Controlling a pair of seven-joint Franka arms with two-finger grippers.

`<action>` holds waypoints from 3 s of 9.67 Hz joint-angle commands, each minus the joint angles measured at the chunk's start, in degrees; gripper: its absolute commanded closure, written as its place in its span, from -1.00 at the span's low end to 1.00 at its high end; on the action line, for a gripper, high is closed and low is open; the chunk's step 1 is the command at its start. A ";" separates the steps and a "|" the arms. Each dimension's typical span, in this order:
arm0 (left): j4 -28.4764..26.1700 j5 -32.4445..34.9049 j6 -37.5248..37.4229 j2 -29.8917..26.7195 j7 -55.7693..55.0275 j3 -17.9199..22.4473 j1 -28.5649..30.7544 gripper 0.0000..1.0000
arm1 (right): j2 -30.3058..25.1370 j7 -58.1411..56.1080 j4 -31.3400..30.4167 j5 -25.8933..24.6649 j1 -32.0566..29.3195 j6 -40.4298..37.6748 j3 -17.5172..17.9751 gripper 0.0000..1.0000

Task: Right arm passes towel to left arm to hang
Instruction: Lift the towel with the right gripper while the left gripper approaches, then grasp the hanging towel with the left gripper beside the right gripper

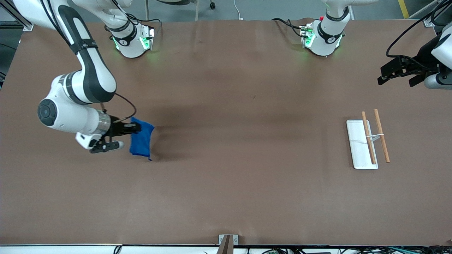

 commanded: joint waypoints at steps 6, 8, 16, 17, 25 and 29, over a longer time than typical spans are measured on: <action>-14.19 -30.10 -4.62 -2.16 11.66 0.31 0.74 -0.99 | 3.10 -4.02 6.95 46.09 -0.28 11.36 21.65 1.00; -20.97 -42.34 -8.92 -2.26 15.36 4.44 0.65 -0.99 | 4.17 -12.78 7.58 61.13 1.03 11.27 23.52 1.00; -41.47 -74.62 -8.43 1.17 26.28 7.79 -2.15 -0.98 | 8.74 -41.21 10.03 99.32 10.79 5.75 23.70 1.00; -43.13 -76.65 -7.81 1.17 26.28 6.83 -2.42 -0.94 | 9.87 -41.57 11.09 100.82 11.58 5.56 23.70 1.00; -42.02 -89.06 2.48 2.84 26.28 -0.03 -1.46 -0.32 | 11.29 -47.18 11.36 105.23 12.99 2.75 23.70 1.00; -40.60 -88.89 4.59 3.19 26.63 -0.03 -1.46 1.00 | 11.55 -47.46 11.36 105.23 12.90 2.31 23.70 1.00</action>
